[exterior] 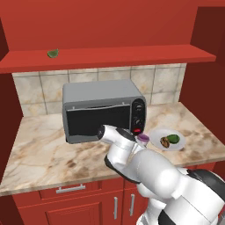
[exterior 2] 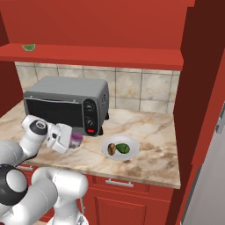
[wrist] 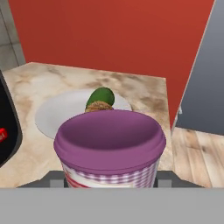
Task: Pick the avocado and bread from the counter and place them on the plate. Then pick the jam from the cabinet and place it next to the plate. Lastly close the cabinet door.
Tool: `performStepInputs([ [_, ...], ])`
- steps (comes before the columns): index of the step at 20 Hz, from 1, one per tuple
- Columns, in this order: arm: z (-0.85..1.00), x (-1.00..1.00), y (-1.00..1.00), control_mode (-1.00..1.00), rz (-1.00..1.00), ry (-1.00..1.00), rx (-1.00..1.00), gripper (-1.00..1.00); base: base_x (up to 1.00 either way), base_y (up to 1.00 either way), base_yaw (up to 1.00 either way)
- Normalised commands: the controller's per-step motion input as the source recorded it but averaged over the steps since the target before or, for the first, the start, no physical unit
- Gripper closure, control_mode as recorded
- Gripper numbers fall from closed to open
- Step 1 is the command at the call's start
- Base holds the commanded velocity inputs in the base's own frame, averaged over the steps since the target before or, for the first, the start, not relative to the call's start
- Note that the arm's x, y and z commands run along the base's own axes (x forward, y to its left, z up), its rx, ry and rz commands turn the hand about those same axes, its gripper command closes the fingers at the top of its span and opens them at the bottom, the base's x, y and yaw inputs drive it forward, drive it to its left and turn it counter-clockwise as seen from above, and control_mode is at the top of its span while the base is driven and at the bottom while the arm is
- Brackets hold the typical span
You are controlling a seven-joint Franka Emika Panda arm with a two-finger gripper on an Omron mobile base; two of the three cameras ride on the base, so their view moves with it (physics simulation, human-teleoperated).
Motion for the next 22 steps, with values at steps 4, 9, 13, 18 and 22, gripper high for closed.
performStepInputs([
  [4, -0.14, 0.0, -0.09, -1.0, 0.0, 0.0, 0.05, 1.0, 0.0, 0.0, 0.0],
  [9, -0.15, 0.0, -0.03, -1.0, 0.0, 0.0, 0.04, 1.0, 0.0, 0.0, 0.0],
  [13, -0.12, 0.0, 0.0, -1.0, 0.0, 0.0, 0.02, 1.0, 0.0, 0.0, 0.0],
  [18, -0.11, 0.02, 0.0, -1.0, 0.0, 0.0, 0.02, 1.0, 0.0, 0.0, 0.0],
  [22, -0.09, 0.09, 0.0, -1.0, 0.0, 0.0, 0.03, 1.0, 0.0, 0.0, 0.0],
])
